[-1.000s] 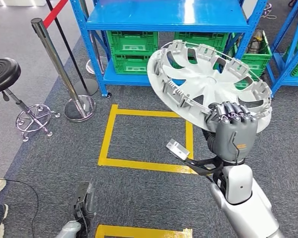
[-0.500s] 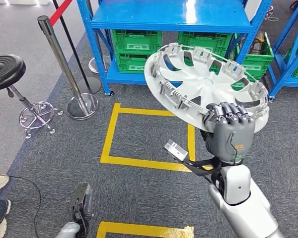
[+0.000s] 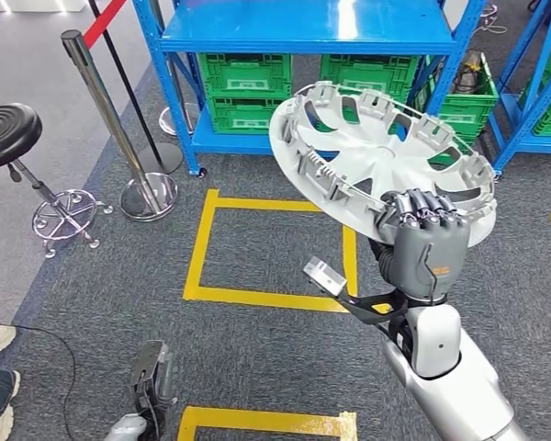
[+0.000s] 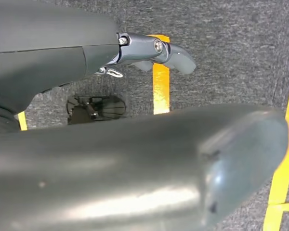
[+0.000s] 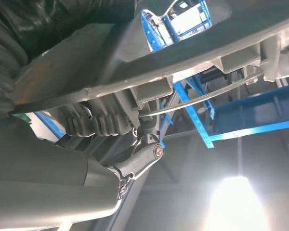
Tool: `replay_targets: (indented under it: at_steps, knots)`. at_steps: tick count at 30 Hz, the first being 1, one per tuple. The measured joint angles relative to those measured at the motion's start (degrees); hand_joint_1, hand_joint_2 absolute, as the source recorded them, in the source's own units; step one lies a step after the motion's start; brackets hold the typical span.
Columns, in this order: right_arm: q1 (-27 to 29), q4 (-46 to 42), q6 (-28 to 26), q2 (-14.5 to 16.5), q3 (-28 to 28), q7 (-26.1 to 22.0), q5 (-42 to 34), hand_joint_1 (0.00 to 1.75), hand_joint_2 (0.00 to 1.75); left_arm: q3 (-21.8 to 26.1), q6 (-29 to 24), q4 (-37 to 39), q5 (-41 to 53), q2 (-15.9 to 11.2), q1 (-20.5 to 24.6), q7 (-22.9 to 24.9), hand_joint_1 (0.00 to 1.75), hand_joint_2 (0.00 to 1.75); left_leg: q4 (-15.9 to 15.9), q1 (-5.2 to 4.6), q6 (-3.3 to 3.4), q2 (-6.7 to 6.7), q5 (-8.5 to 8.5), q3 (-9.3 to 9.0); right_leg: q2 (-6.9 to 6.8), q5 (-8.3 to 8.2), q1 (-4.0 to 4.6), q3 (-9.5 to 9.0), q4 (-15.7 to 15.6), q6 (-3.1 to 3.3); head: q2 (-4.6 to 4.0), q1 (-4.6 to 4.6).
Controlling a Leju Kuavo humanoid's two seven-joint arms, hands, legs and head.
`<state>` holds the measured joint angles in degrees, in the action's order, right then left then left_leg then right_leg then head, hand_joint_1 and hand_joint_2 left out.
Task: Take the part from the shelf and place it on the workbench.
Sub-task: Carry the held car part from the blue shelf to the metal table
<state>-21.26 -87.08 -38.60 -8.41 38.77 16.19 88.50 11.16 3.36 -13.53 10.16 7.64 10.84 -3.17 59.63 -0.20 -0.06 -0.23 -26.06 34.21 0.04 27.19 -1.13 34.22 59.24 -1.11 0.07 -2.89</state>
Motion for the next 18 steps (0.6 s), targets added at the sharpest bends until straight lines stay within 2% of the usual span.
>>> replay_targets:
  at_steps: [2,4,6,8,9,10,11,12,14,15,18]
  knots:
    - [-0.12,0.04,0.00,-0.02,0.19,-0.04,0.00,1.75,1.75,-0.10,0.04,0.00,0.02,-0.04,-0.07,-0.02,0.00,0.00,-0.66,-0.12,0.52,-0.01,-0.08,0.21,0.00,-0.38,0.03,0.48,-0.13,-0.69,0.00,-0.01]
    - [-0.31,0.09,0.00,-0.20,0.36,-0.06,0.00,1.75,1.75,-0.15,0.05,0.00,0.04,-0.07,-0.06,-0.03,0.00,0.00,-1.35,0.08,1.08,0.06,0.31,0.28,-0.04,0.36,0.04,1.22,0.52,-1.25,-0.01,0.05]
    - [-0.74,0.23,0.00,-0.49,0.53,-0.05,0.00,1.75,1.75,-0.27,0.08,0.00,0.08,-0.06,0.09,-0.04,0.00,0.00,-1.85,0.19,1.63,0.12,0.81,0.32,-0.05,3.32,0.06,3.33,4.87,-1.52,-0.01,0.23]
    - [-1.00,0.42,0.00,-0.69,0.76,0.01,0.00,1.75,1.75,-0.47,0.15,0.00,0.12,-0.04,0.11,-0.04,0.00,0.00,-1.79,0.03,1.93,0.12,1.01,0.55,-0.06,6.41,0.09,6.24,11.79,-1.58,-0.01,0.36]
    - [-1.00,0.52,0.00,-0.77,0.90,0.05,0.00,1.75,1.75,-0.55,0.19,0.00,0.15,-0.03,0.05,-0.03,0.00,0.00,-1.72,-0.03,1.99,0.13,1.06,0.60,-0.06,6.83,0.09,7.07,13.92,-1.58,-0.01,0.35]
    - [-0.97,0.61,0.00,-0.82,1.05,0.09,0.00,1.75,1.75,-0.60,0.20,0.00,0.17,-0.03,-0.01,-0.03,0.00,0.00,-1.62,-0.07,2.00,0.12,1.07,0.63,-0.06,6.18,0.09,6.98,14.06,-1.55,-0.01,0.36]
    - [-0.96,0.69,0.00,-0.87,1.17,0.11,0.00,1.75,1.75,-0.64,0.20,0.00,0.19,-0.03,-0.04,-0.02,0.00,0.00,-1.48,-0.08,1.99,0.11,1.06,0.64,-0.08,4.66,0.09,5.90,12.14,-1.47,-0.01,0.36]
    - [-0.97,0.74,0.00,-0.90,1.25,0.11,0.00,1.75,1.75,-0.68,0.20,0.00,0.21,-0.01,-0.05,-0.02,0.00,0.00,-1.31,-0.08,1.93,0.09,1.02,0.65,-0.10,2.81,0.09,4.13,8.76,-1.34,-0.01,0.37]
    - [-1.00,0.79,0.00,-0.95,1.36,0.11,0.00,1.75,1.75,-0.81,0.20,0.00,0.23,0.03,-0.04,-0.02,0.00,0.00,-0.81,-0.31,1.61,0.04,0.99,1.02,-0.11,0.71,0.16,0.85,2.61,-0.95,-0.01,0.38]
    - [-1.00,0.80,0.00,-0.95,1.43,0.11,0.00,1.75,1.75,-0.91,0.20,0.00,0.23,0.05,-0.03,-0.02,0.00,0.00,-0.57,-0.40,1.33,0.04,1.08,1.35,-0.07,0.47,0.22,0.11,1.01,-0.74,-0.01,0.33]
    - [-0.95,0.84,0.00,-1.00,1.57,0.13,0.00,1.75,1.75,-1.09,0.17,0.00,0.25,0.03,-0.12,0.00,0.00,0.00,-0.21,-0.39,0.43,0.03,1.37,2.13,0.05,0.24,0.25,0.34,0.47,0.01,-0.01,0.27]
